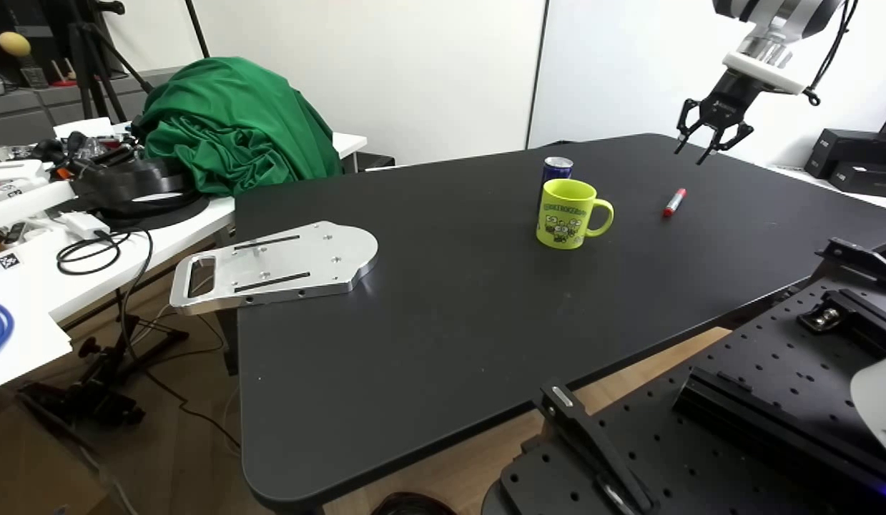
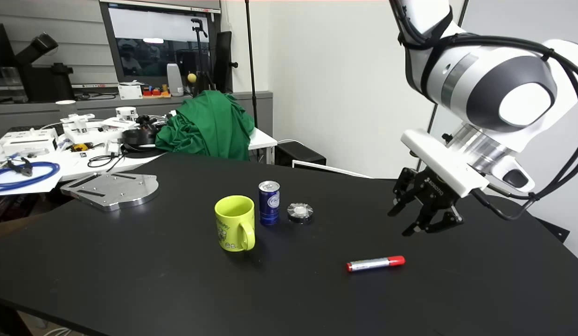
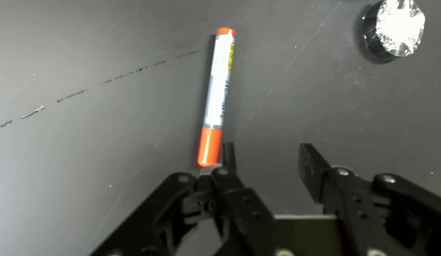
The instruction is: Pick the marker from the cup and put it on the table
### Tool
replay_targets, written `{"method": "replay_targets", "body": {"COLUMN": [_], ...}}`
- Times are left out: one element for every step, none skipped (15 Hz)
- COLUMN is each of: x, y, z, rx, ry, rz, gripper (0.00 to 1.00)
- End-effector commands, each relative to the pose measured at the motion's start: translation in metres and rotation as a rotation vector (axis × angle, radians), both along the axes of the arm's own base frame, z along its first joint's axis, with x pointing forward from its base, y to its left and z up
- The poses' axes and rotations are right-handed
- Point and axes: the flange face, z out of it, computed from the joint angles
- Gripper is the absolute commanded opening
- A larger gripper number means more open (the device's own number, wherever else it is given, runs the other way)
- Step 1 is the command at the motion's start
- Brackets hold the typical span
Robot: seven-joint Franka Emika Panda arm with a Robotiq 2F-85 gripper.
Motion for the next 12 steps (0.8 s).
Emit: {"method": "replay_targets", "body": {"x": [0.015, 0.017, 0.019, 0.019, 0.019, 0.027, 0.028, 0.029, 0.029, 0.027, 0.026, 0.026], "y": [0.003, 0.006, 0.01, 0.015, 0.022, 0.006, 0.008, 0.009, 0.009, 0.008, 0.008, 0.008], "z": [0.061, 0.078, 0.096, 0.115, 0.133, 0.1, 0.115, 0.119, 0.115, 0.107, 0.1, 0.096], "rx": [-0.025, -0.036, -0.044, -0.046, -0.037, -0.049, -0.052, -0.055, -0.052, -0.047, -0.044, -0.043], "ry": [-0.048, -0.071, -0.093, -0.115, -0.133, -0.117, -0.131, -0.136, -0.132, -0.125, -0.119, -0.115], "rz": [0.005, 0.013, 0.023, 0.034, 0.054, 0.04, 0.045, 0.046, 0.045, 0.044, 0.043, 0.043], "gripper": [0.81, 0.87, 0.93, 0.99, 1.0, 1.0, 0.96, 1.0, 1.0, 1.0, 1.0, 1.0]}}
